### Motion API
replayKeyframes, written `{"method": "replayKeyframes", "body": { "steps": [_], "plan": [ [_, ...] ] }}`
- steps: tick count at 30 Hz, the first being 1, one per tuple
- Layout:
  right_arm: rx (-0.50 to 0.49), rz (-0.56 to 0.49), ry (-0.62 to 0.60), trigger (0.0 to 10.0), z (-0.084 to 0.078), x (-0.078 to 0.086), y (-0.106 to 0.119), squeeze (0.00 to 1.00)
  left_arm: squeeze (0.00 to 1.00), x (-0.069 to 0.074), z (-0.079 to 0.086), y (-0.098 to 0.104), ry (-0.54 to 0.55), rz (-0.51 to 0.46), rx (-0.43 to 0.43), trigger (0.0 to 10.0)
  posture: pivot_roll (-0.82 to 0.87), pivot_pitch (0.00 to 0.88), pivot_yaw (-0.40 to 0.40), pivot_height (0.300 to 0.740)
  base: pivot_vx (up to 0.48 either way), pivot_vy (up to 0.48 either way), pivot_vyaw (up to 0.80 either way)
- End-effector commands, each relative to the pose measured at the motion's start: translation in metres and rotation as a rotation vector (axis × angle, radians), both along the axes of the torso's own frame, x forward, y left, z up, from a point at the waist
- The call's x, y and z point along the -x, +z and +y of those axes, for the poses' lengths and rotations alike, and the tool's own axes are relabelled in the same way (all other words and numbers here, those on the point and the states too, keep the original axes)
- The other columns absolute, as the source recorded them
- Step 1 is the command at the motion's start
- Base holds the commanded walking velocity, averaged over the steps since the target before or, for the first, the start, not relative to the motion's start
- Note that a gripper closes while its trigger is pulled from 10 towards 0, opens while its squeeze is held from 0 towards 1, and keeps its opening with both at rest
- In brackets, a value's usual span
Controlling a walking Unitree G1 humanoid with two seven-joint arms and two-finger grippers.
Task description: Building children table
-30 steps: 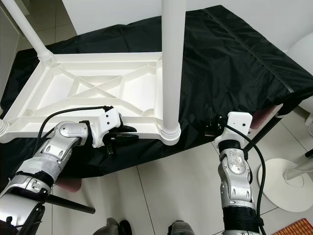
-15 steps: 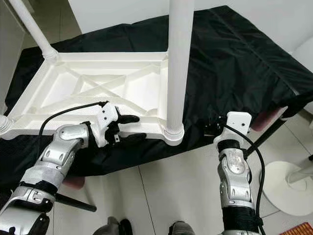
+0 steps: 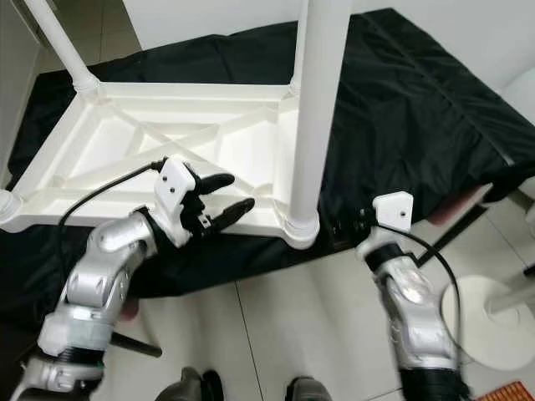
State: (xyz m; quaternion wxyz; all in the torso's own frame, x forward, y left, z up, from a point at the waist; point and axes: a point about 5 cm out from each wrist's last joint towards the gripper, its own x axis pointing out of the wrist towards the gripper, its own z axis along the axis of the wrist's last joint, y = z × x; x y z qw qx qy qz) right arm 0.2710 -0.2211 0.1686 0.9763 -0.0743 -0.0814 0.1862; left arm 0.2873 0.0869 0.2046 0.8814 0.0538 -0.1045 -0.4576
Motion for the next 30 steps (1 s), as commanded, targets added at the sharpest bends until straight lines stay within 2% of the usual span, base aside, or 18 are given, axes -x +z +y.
{"method": "replayKeyframes", "body": {
  "steps": [1,4,6,8,9,10,12,13,15,16,19,21,24,26,30],
  "plan": [
    [0.035,0.041,0.081,10.0,-0.009,0.007,0.004,0.0,0.0,0.001,0.008,0.005,0.195,0.015,0.058,10.0,-0.09,0.146,0.039,0.74,0.0,0.0,0.0],
    [0.068,0.056,0.111,10.0,-0.014,0.009,0.006,0.0,0.0,0.006,0.007,0.007,0.209,0.021,0.061,10.0,-0.09,0.144,0.035,0.74,0.0,0.0,0.0],
    [0.099,0.08,0.185,10.0,-0.02,0.015,0.013,0.0,0.0,0.013,0.005,0.006,0.222,0.019,0.029,10.0,-0.08,0.135,0.032,0.74,0.0,0.0,0.0],
    [0.099,0.08,0.185,10.0,-0.02,0.015,0.013,0.0,0.0,0.013,0.005,0.006,0.222,0.019,0.029,10.0,-0.08,0.135,0.032,0.74,0.0,0.0,0.0],
    [0.11,0.092,0.228,10.0,-0.02,0.018,0.016,0.0,0.0,0.015,0.005,0.005,0.224,0.027,0.017,10.0,-0.08,0.134,0.031,0.74,0.0,0.0,0.0],
    [0.126,0.112,0.292,10.0,-0.018,0.022,0.019,0.0,0.0,0.018,0.004,0.006,0.216,0.034,0.011,10.0,-0.08,0.13,0.033,0.74,0.0,0.0,0.0],
    [0.126,0.112,0.292,10.0,-0.018,0.022,0.019,0.0,0.0,0.018,0.004,0.006,0.216,0.034,0.011,10.0,-0.08,0.13,0.033,0.74,0.0,0.0,0.0],
    [0.142,0.129,0.356,10.0,-0.013,0.026,0.021,0.0,0.0,0.02,0.004,0.007,0.208,0.024,-0.006,10.0,-0.08,0.123,0.036,0.74,0.0,0.0,0.0],
    [0.142,0.129,0.356,10.0,-0.013,0.026,0.021,0.0,0.0,0.02,0.004,0.007,0.208,0.024,-0.006,10.0,-0.08,0.123,0.036,0.74,0.0,0.0,0.0],
    [0.146,0.149,0.421,10.0,-0.006,0.027,0.022,0.0,0.0,0.024,0.001,0.008,0.179,0.02,-0.017,10.0,-0.08,0.118,0.039,0.74,0.0,0.0,0.0],
    [0.137,0.158,0.475,10.0,0.002,0.026,0.022,0.0,0.0,0.027,-0.001,0.008,0.16,0.012,-0.027,10.0,-0.08,0.116,0.041,0.74,0.0,0.0,0.0],
    [0.125,0.149,0.523,10.0,0.016,0.018,0.02,0.0,0.0,0.031,-0.005,0.008,0.14,0.012,-0.04,10.0,-0.07,0.112,0.04,0.74,0.0,0.0,0.0],
    [0.118,0.13,0.517,10.0,0.021,0.009,0.019,0.0,0.0,0.033,-0.007,0.008,0.142,0.013,-0.043,10.0,-0.07,0.111,0.04,0.74,0.0,0.0,0.0],
    [0.118,0.13,0.517,10.0,0.021,0.009,0.019,0.0,0.0,0.033,-0.007,0.008,0.142,0.013,-0.043,10.0,-0.07,0.111,0.04,0.74,0.0,0.0,0.0],
    [0.084,0.105,0.524,10.0,0.029,-0.008,0.02,0.0,0.0,0.035,-0.012,0.006,0.13,0.022,-0.05,10.0,-0.06,0.116,0.037,0.74,0.0,0.0,0.0]
  ]
}}
